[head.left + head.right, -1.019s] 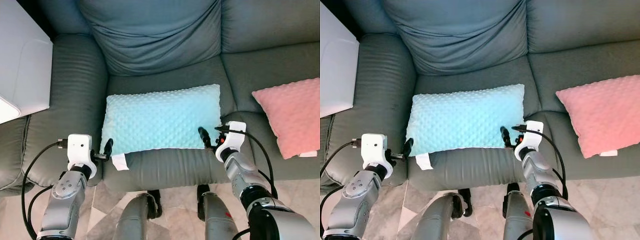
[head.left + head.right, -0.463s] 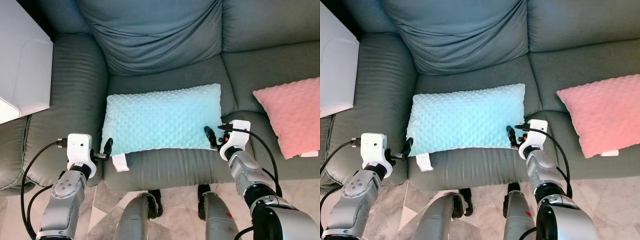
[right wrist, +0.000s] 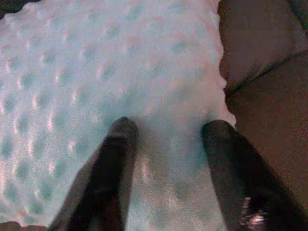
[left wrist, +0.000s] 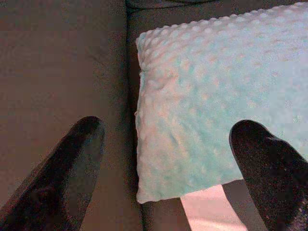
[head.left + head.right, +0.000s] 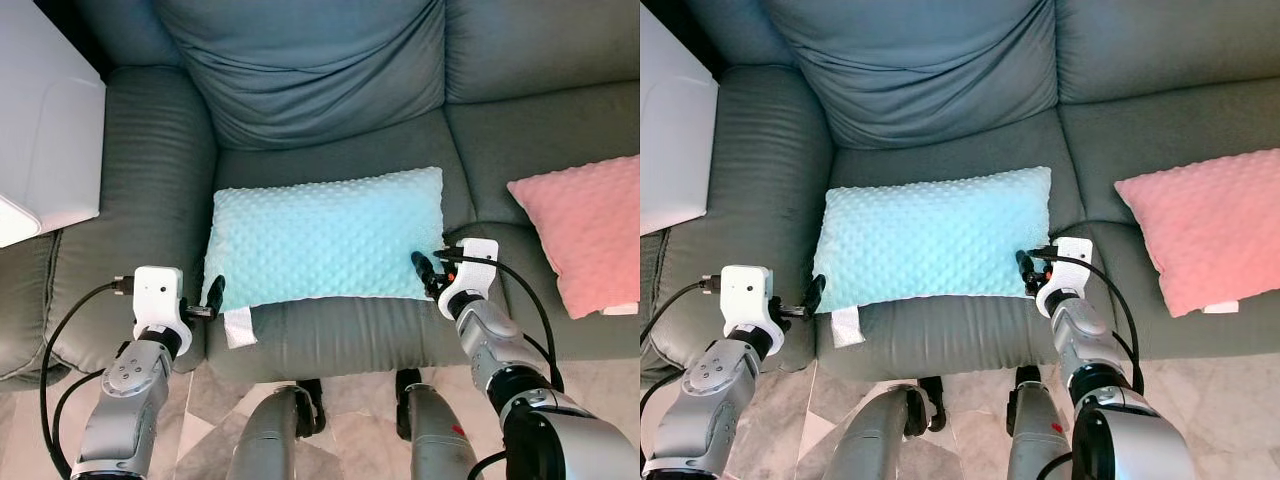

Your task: Move the pillow to the sofa

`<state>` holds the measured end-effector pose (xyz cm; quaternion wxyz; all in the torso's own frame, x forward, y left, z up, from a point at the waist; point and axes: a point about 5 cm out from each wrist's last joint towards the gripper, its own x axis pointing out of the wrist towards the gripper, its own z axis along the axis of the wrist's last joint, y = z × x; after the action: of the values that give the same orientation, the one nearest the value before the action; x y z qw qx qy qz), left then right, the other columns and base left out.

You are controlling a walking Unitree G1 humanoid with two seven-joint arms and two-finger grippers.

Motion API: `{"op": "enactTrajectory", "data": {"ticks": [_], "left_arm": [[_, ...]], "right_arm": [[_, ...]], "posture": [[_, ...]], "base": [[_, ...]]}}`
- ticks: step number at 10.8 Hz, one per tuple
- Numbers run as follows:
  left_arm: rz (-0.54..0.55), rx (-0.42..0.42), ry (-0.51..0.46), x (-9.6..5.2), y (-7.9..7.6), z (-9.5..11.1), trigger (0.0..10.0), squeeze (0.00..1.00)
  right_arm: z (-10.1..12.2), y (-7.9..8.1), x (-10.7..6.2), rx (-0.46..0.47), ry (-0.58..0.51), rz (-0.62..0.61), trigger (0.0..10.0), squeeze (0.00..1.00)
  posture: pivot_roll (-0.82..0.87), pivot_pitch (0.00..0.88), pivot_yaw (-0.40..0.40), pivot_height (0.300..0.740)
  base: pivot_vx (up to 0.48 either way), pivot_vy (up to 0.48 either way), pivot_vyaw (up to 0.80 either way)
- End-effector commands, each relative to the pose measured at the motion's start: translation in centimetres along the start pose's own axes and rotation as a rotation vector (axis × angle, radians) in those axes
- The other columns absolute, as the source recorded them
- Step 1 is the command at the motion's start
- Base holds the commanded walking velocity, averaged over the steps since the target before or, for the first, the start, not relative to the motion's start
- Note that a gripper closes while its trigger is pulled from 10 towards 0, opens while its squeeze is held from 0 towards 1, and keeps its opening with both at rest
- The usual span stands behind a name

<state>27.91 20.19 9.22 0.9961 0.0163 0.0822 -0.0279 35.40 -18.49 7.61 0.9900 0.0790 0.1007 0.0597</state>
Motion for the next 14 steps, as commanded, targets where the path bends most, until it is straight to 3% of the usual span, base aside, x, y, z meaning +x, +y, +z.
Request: {"op": "enactTrajectory", "data": {"ticks": [1,5,9,14], "left_arm": [[0.029,0.018,0.044,-0.8,1.0,-0.9,10.0,0.0],[0.039,0.03,0.046,-1.0,1.5,-0.8,10.0,0.0],[0.042,0.032,0.047,-1.0,1.5,-0.7,10.0,0.0],[0.046,0.034,0.042,-0.7,1.4,-0.5,10.0,0.0]], "right_arm": [[-1.7,0.5,-0.4,0.018,0.058,0.01,0.0,0.0],[-1.9,0.3,-0.5,-0.005,0.075,0.003,0.0,0.0],[-1.7,-2.1,-1.1,-0.092,0.072,-0.173,0.0,0.0],[-1.4,-3.3,-1.7,-0.113,0.021,-0.247,0.0,0.0]], "posture": [[0.1,0.462,0.243,0.74],[0.1,0.468,0.247,0.74],[0.1,0.472,0.245,0.74],[0.1,0.467,0.245,0.74]], "base": [[0.0,0.0,0.0],[0.0,0.0,0.0],[0.0,0.0,0.0],[0.0,0.0,0.0]]}}
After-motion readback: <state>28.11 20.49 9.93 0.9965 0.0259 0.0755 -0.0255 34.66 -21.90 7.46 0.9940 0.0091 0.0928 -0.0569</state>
